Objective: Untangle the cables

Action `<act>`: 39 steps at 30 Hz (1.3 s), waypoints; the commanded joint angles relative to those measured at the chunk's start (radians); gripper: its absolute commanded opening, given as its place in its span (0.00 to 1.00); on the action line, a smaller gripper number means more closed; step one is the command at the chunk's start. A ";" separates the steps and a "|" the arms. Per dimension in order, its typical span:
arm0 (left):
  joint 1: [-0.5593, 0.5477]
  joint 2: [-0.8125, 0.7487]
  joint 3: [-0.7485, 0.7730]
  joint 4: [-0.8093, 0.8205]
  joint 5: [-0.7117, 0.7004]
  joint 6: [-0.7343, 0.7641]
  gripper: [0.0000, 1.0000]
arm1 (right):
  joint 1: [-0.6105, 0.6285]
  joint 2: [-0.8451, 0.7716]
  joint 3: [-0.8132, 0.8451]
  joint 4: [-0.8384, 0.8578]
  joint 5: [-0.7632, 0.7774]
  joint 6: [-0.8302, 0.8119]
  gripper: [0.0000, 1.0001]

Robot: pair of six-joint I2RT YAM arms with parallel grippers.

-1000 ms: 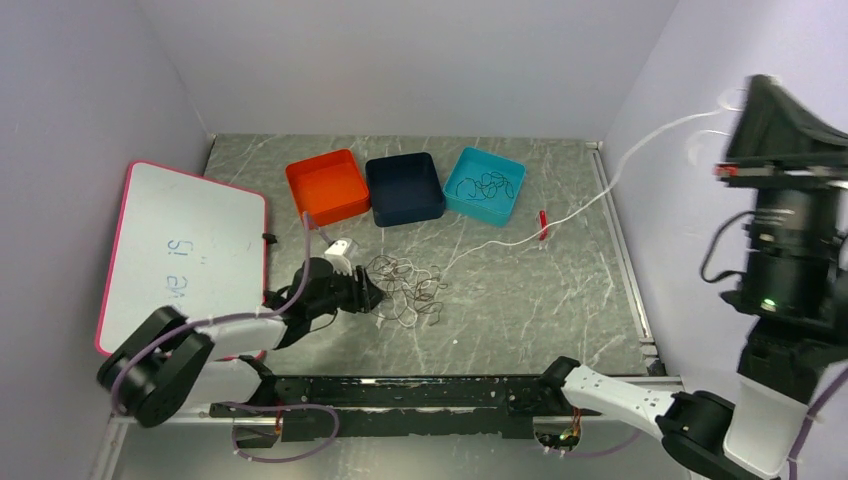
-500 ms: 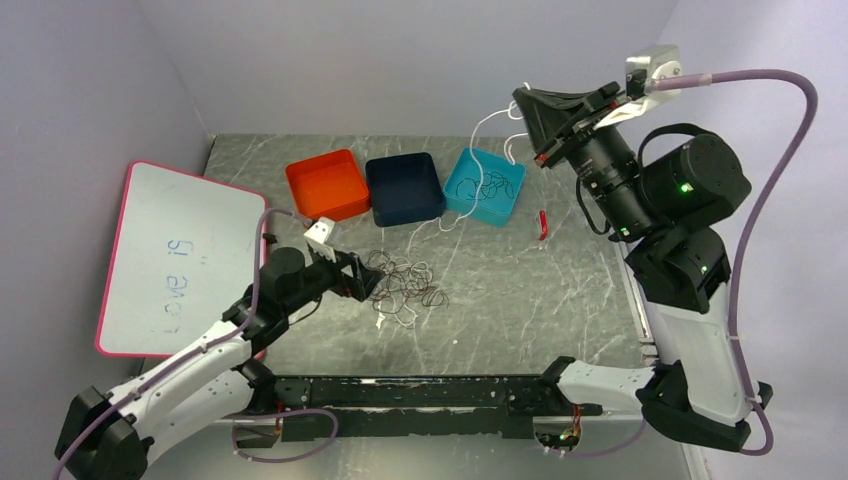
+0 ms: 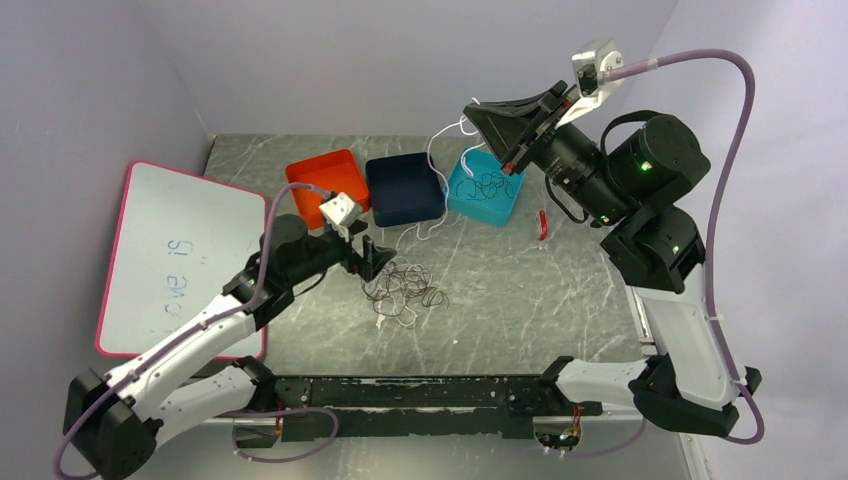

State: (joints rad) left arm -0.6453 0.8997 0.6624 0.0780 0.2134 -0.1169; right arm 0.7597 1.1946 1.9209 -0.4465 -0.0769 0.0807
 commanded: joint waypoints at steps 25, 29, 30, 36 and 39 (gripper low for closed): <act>0.004 0.507 0.062 0.339 0.198 -0.014 0.28 | 0.004 -0.088 -0.065 0.074 -0.057 0.079 0.00; 0.007 0.519 0.078 0.343 0.230 -0.031 0.07 | 0.005 -0.117 -0.129 0.098 -0.044 0.102 0.00; 0.008 0.512 0.092 0.332 0.233 -0.030 0.07 | 0.005 -0.121 -0.144 0.092 -0.031 0.102 0.00; 0.022 0.399 0.136 0.243 0.190 -0.010 0.07 | 0.005 -0.159 -0.333 0.043 0.103 0.097 0.00; 0.035 0.344 0.145 0.209 0.183 -0.014 0.07 | 0.004 -0.164 -0.412 -0.002 0.140 0.093 0.00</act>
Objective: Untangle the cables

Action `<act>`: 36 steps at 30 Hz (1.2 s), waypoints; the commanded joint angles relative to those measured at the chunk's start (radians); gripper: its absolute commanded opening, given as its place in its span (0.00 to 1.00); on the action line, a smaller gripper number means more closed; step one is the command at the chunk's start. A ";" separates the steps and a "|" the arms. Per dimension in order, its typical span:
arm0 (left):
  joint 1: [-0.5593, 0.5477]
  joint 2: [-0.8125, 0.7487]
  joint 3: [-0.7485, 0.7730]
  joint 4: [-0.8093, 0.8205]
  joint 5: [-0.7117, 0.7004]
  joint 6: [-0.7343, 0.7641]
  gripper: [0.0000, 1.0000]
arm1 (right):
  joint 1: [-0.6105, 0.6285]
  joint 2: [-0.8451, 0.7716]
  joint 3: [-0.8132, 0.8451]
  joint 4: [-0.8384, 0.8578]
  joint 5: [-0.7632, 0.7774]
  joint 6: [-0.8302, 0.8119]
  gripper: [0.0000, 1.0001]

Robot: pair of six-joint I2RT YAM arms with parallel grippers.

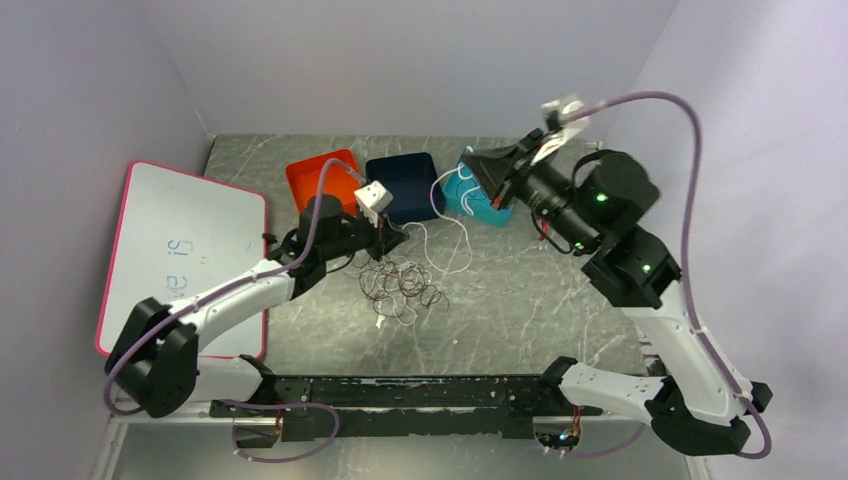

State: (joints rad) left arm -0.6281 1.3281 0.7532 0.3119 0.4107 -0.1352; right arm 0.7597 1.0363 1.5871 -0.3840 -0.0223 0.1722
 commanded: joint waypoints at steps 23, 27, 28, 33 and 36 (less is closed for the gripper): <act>0.028 -0.189 0.109 -0.088 0.084 0.002 0.07 | 0.003 0.089 -0.359 -0.035 -0.266 -0.059 0.04; 0.027 -0.188 0.107 -0.084 0.109 0.000 0.07 | 0.003 0.113 -0.368 -0.007 -0.286 -0.053 0.05; 0.028 -0.187 0.106 -0.081 0.117 -0.001 0.07 | 0.003 0.116 -0.368 -0.001 -0.283 -0.051 0.05; 0.028 -0.187 0.099 -0.073 0.131 -0.006 0.07 | 0.003 0.119 -0.373 0.013 -0.221 -0.050 0.07; 0.028 -0.193 0.095 -0.070 0.130 -0.005 0.07 | 0.003 0.110 -0.382 0.024 -0.186 -0.045 0.07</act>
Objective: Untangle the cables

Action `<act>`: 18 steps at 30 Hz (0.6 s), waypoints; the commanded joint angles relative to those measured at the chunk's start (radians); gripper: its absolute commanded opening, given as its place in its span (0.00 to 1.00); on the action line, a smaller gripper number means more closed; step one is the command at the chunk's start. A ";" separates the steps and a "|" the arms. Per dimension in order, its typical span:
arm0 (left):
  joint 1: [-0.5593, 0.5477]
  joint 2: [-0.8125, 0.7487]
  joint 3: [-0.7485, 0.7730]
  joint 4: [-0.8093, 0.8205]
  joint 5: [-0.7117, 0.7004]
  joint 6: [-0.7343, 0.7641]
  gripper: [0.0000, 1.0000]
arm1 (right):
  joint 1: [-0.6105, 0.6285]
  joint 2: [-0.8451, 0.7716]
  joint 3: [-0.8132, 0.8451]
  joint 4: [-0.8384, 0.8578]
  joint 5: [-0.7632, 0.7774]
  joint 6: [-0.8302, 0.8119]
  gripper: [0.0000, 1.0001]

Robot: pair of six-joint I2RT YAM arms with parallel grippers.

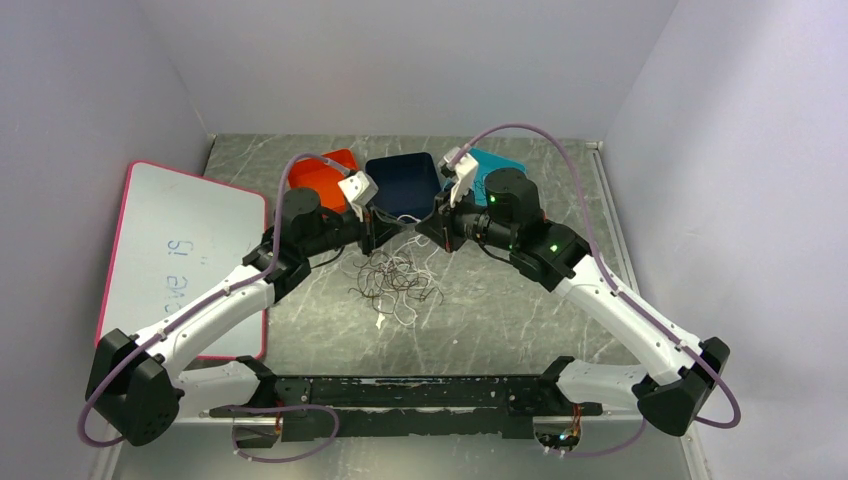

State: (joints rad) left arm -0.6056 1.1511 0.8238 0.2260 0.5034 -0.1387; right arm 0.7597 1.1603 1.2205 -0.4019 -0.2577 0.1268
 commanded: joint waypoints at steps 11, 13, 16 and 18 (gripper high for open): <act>0.004 -0.020 0.018 0.019 0.050 -0.001 0.07 | 0.003 0.009 -0.017 0.055 0.020 -0.007 0.25; 0.005 -0.021 0.015 0.023 0.050 -0.002 0.07 | 0.003 0.013 -0.015 0.054 0.026 -0.008 0.28; 0.004 -0.025 0.010 0.029 0.054 -0.006 0.07 | 0.003 0.018 -0.013 0.055 0.031 -0.011 0.30; 0.006 -0.027 0.008 0.029 0.052 -0.008 0.07 | 0.003 0.020 -0.010 0.051 0.041 -0.014 0.31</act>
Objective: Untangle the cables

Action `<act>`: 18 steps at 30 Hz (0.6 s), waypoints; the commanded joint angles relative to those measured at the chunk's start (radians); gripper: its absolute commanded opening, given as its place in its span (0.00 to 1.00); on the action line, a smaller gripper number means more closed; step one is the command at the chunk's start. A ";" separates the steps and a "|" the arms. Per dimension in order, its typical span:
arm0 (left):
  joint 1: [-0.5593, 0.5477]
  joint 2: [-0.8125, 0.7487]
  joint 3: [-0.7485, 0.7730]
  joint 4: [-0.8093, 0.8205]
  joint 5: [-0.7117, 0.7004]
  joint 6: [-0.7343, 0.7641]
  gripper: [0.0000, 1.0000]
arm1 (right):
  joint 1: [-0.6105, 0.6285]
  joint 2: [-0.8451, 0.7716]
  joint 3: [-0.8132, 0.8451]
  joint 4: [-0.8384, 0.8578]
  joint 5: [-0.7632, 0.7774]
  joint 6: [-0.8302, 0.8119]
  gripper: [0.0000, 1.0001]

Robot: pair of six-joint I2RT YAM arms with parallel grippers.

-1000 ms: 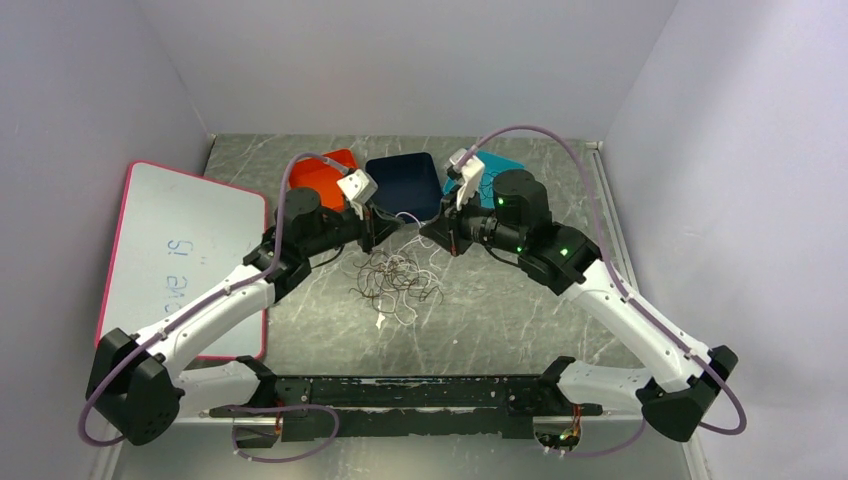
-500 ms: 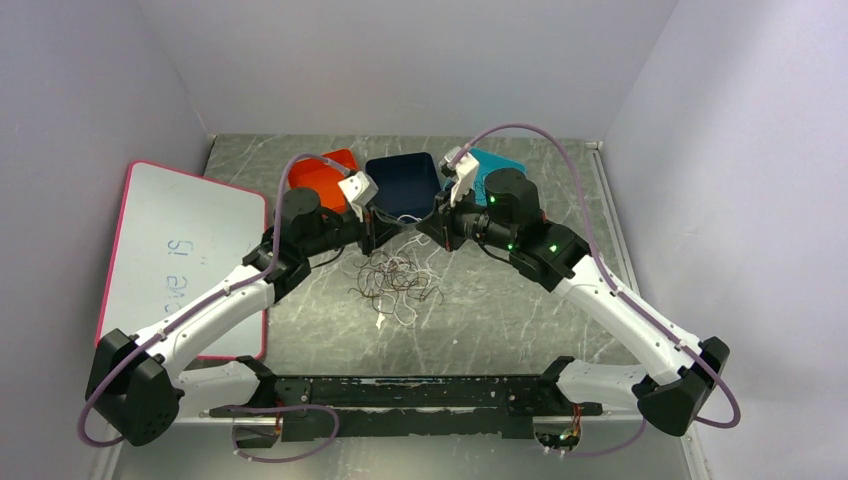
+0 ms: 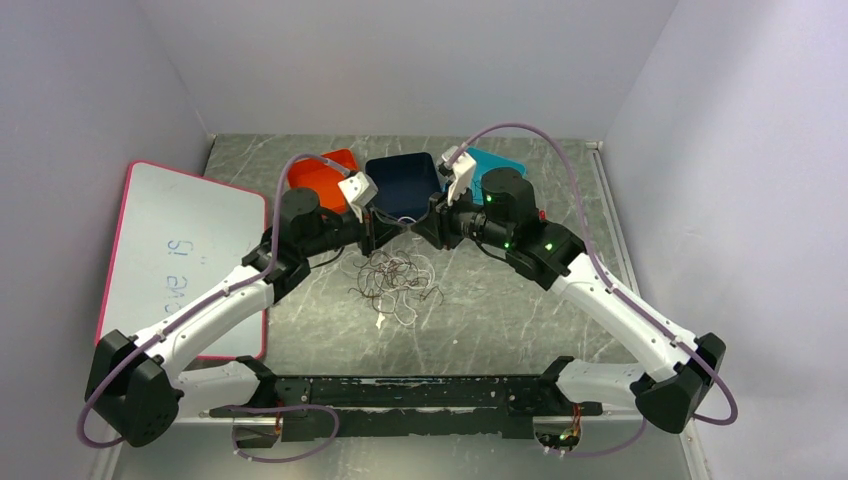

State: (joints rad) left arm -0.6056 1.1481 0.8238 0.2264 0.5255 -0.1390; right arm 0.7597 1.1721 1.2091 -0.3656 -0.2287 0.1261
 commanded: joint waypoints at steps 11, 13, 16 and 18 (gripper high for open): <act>0.005 -0.022 0.007 0.024 0.025 -0.007 0.07 | 0.003 -0.019 -0.018 0.014 0.067 -0.031 0.35; 0.005 -0.024 0.008 0.024 0.027 -0.008 0.07 | 0.003 -0.027 -0.029 0.019 0.062 -0.045 0.40; 0.005 -0.021 0.015 0.022 0.038 -0.007 0.07 | 0.003 -0.024 -0.035 0.026 0.042 -0.061 0.42; 0.005 -0.019 0.017 0.022 0.044 -0.005 0.07 | 0.003 -0.018 -0.034 0.033 0.034 -0.063 0.42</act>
State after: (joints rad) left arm -0.6056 1.1408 0.8238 0.2272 0.5289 -0.1459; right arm 0.7597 1.1648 1.1851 -0.3634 -0.1802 0.0910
